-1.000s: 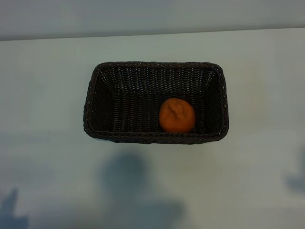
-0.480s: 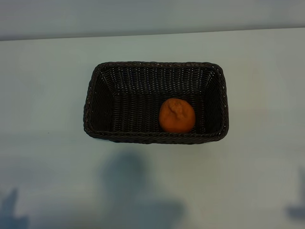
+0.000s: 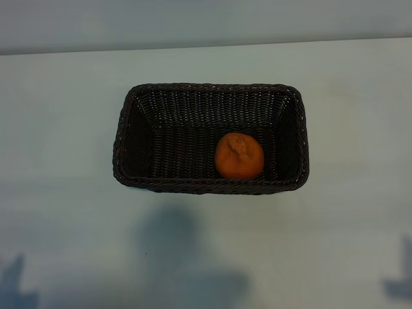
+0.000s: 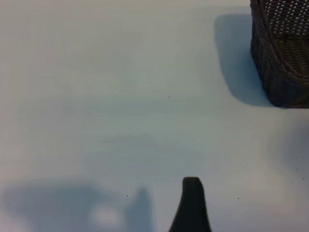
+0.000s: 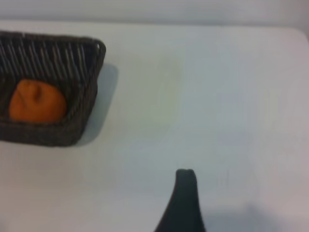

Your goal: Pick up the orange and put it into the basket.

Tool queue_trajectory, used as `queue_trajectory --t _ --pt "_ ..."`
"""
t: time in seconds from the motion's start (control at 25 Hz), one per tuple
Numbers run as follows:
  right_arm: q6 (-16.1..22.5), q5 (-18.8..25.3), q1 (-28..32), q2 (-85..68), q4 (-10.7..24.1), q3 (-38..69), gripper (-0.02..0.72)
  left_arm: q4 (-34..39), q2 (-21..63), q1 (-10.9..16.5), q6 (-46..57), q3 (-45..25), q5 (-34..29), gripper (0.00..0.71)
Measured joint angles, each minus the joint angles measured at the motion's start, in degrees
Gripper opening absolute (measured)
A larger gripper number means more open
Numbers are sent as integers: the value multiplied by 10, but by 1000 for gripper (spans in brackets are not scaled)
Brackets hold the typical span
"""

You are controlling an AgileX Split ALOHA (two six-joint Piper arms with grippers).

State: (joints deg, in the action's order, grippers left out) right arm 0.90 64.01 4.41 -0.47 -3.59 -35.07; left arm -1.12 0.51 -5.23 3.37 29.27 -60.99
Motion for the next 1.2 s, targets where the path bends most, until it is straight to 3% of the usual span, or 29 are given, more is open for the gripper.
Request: queue_trajectory --t 0.36,0.56,0.88,1.2 --pt "-16 -2 0 0 1 55 591 0 0 0 0 0 0 590" --pt "-29 -2 0 0 4 55 551 0 0 0 0 0 0 590" --pt "0 -2 0 0 4 55 527 0 0 0 0 0 0 590" --pt "-21 -7 0 0 -8 59 527 0 0 0 0 0 0 590"
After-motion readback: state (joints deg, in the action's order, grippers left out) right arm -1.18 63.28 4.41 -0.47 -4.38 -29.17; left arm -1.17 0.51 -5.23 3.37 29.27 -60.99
